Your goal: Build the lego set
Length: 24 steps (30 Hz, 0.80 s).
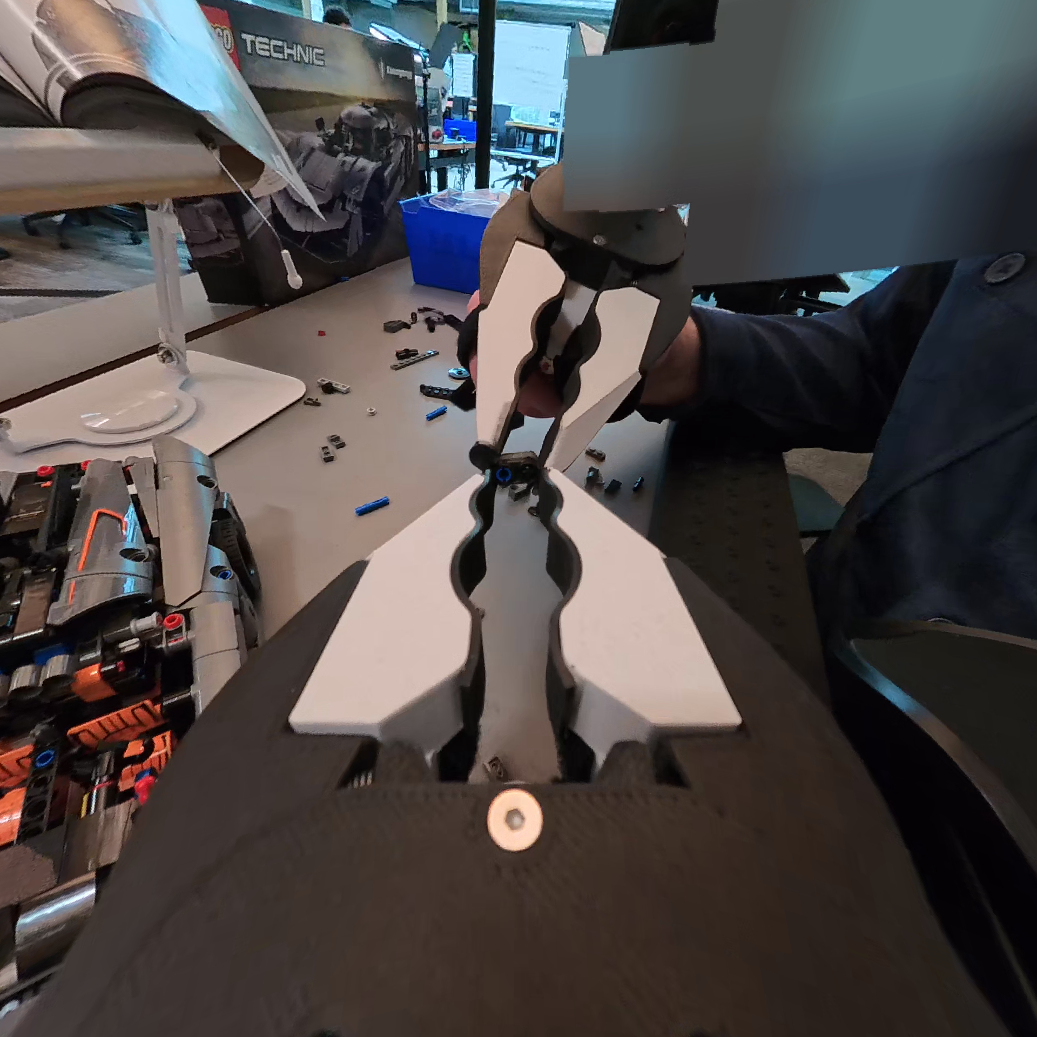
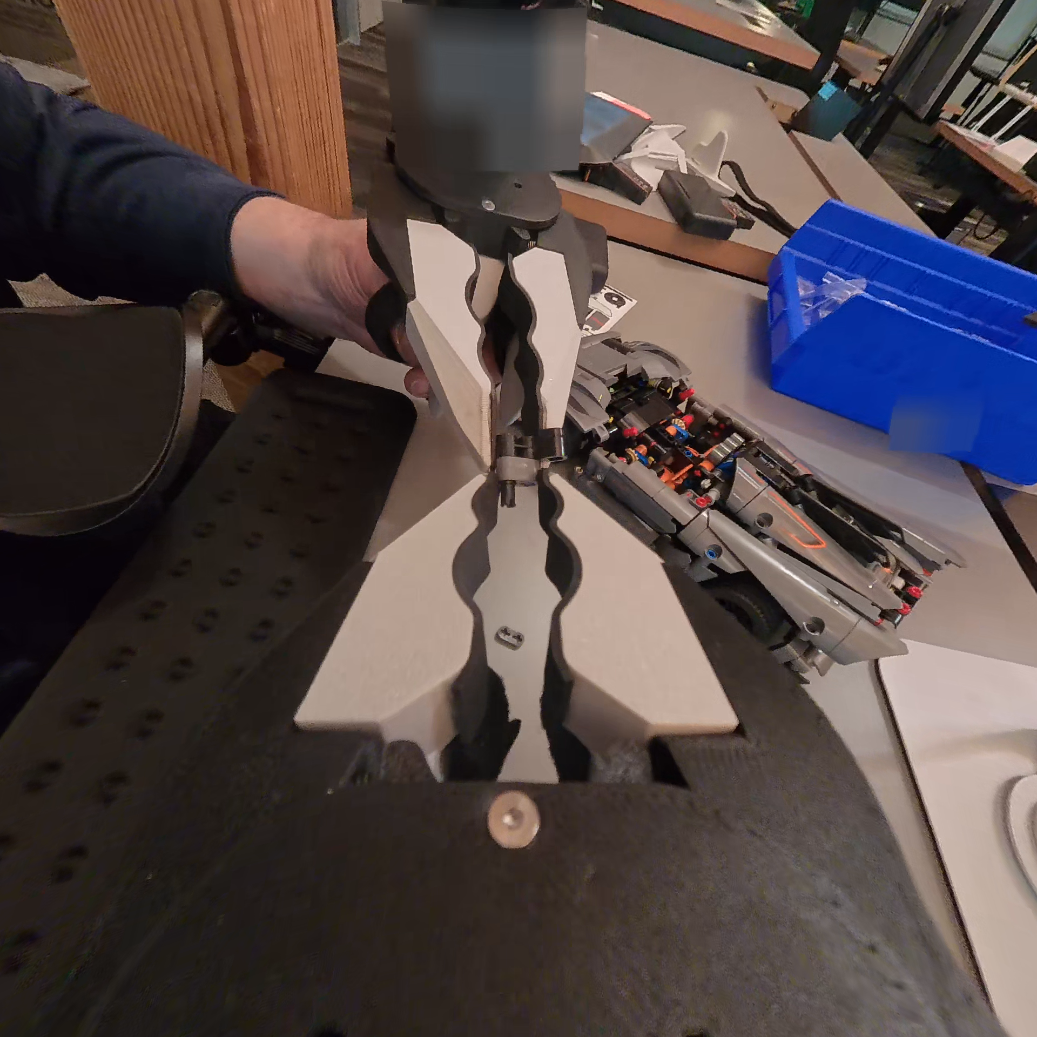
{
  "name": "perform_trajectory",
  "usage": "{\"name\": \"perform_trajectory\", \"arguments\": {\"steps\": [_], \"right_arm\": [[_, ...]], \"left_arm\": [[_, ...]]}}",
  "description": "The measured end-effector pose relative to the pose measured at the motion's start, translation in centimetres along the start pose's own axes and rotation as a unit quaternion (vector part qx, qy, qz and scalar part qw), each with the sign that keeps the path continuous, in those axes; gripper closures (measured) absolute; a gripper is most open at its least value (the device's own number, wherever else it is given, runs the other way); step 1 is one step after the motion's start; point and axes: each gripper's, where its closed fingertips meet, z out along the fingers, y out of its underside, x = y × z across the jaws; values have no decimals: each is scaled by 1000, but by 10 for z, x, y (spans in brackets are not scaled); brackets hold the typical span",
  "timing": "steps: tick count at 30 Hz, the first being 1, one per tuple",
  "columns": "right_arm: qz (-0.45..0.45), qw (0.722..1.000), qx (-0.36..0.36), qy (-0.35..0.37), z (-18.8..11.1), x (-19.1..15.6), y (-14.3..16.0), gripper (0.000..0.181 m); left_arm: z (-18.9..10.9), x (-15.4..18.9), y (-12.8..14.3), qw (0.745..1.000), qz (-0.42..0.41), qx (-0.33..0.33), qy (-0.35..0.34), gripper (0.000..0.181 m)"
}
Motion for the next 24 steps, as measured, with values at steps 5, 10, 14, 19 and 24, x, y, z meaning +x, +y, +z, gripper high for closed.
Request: {"name": "perform_trajectory", "arguments": {"steps": [5,10,14,19,24], "right_arm": [[-31,999,-14,19,0,1,1,170],[-78,995,-40,47,3,2,5,170],[-84,994,-39,56,2,3,3,170],[-64,996,-31,52,2,4,2,170],[-54,997,-21,46,0,3,-1,170]], "left_arm": [[0,1,-3,1000,-9,5,6,164],[-1,-1,0,999,-30,5,9,168],[-1,-1,-2,999,-31,11,9,169],[-2,-2,-4,1000,-22,12,1,169],[-6,-1,-7,1000,-22,17,1,169]]}}
